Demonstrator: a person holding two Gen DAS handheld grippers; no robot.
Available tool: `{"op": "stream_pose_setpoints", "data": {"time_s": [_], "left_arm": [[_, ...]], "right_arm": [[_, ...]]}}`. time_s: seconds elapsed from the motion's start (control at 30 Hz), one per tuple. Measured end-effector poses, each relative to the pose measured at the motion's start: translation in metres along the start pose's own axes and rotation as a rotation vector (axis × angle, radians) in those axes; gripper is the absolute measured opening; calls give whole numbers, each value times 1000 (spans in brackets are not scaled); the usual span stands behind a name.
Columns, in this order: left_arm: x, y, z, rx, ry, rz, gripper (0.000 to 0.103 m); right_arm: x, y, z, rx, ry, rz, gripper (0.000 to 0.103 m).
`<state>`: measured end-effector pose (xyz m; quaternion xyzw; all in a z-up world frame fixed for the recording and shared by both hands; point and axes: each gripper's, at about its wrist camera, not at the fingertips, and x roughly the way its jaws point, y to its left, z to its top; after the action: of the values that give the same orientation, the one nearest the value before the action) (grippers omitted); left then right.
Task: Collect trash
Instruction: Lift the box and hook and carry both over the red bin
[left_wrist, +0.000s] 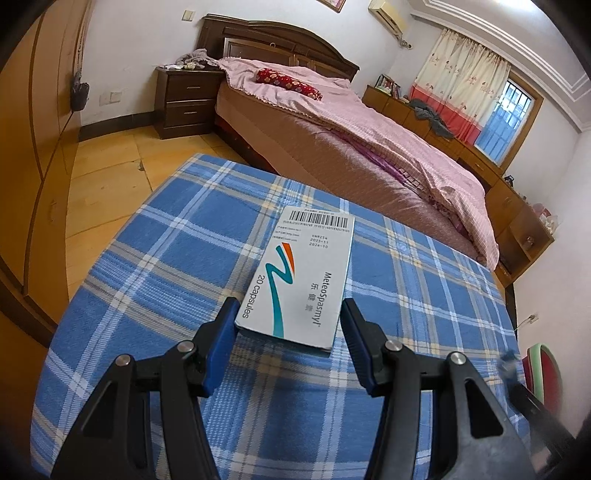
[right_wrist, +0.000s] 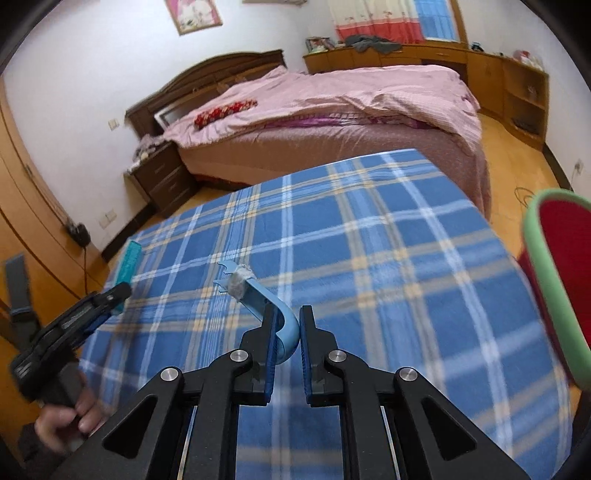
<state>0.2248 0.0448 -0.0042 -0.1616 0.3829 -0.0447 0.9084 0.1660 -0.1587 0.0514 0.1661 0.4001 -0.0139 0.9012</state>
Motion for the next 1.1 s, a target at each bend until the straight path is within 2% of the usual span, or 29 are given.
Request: {"op": "stream_pose_setpoints", "data": {"time_s": [0.23,0.4,0.7,1.1], "left_arm": [[-5,-8,-2,25,-16,-14,56],[-12,-21,-4,60,-17,-60,56],[-51,-61,-9,177,-12,-173,56],[-103,-97,-41,185,56,-265,56]], "right_arm": [[-58,-33,-15,84,-68,-19,11],[-86,-54,-28,132,-91,-66,11],[-117,-81,-47,196,-129,-111,11],[-144,-114,-62,254,-176,-84,11]]}}
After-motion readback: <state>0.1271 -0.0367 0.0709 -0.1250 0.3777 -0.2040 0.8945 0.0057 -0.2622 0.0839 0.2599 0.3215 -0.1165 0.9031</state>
